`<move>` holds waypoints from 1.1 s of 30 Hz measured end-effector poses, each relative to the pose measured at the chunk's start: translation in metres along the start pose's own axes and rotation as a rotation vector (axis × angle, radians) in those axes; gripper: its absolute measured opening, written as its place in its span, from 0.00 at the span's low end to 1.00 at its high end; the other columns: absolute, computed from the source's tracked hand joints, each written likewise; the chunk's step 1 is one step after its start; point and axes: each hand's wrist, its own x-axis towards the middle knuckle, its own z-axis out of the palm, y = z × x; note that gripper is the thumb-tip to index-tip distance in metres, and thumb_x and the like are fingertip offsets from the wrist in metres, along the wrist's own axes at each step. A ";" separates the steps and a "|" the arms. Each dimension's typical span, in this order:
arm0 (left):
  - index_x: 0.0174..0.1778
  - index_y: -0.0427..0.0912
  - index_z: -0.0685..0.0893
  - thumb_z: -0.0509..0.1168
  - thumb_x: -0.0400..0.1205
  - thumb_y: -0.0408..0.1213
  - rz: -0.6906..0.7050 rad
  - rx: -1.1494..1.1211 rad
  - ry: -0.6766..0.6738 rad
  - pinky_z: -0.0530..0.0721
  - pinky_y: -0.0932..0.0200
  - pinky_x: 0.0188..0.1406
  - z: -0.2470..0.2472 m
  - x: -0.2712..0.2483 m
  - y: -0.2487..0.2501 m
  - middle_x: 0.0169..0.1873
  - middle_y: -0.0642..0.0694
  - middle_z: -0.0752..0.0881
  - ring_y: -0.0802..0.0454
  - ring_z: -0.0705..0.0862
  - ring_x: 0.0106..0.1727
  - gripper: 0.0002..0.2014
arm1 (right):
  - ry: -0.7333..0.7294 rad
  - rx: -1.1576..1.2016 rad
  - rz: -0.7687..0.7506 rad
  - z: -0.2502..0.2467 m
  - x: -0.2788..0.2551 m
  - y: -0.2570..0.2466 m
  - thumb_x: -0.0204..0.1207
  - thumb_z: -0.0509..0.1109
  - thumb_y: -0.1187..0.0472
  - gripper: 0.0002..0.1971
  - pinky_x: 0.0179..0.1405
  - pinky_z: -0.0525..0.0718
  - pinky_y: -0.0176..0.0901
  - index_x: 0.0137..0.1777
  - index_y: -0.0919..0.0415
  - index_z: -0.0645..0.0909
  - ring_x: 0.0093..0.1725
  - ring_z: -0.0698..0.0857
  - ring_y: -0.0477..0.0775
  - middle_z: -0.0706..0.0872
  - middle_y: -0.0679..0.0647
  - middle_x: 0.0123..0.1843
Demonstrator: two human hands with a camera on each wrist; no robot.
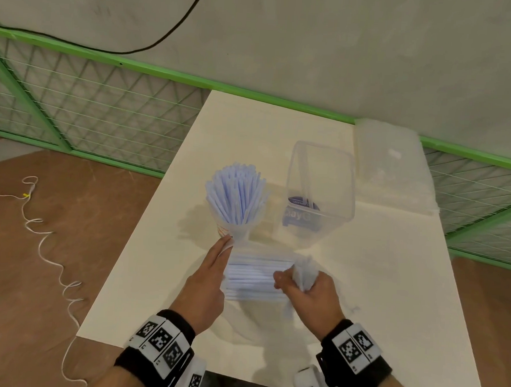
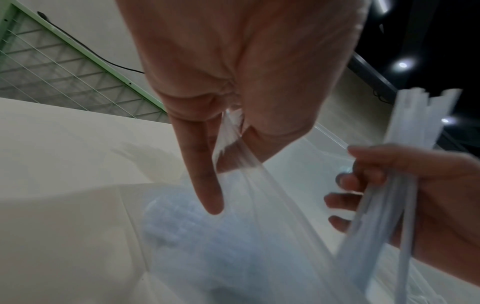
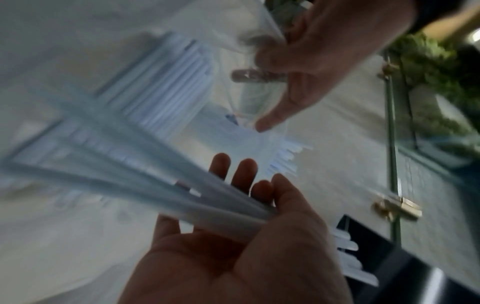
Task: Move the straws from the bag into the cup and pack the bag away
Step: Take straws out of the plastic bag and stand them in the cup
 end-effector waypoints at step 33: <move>0.85 0.56 0.53 0.56 0.72 0.14 -0.024 -0.034 -0.006 0.69 0.82 0.54 -0.001 -0.002 0.000 0.82 0.70 0.46 0.54 0.75 0.72 0.48 | -0.152 -0.141 -0.049 -0.001 -0.011 -0.004 0.69 0.79 0.60 0.02 0.36 0.80 0.26 0.38 0.54 0.89 0.36 0.85 0.40 0.88 0.47 0.38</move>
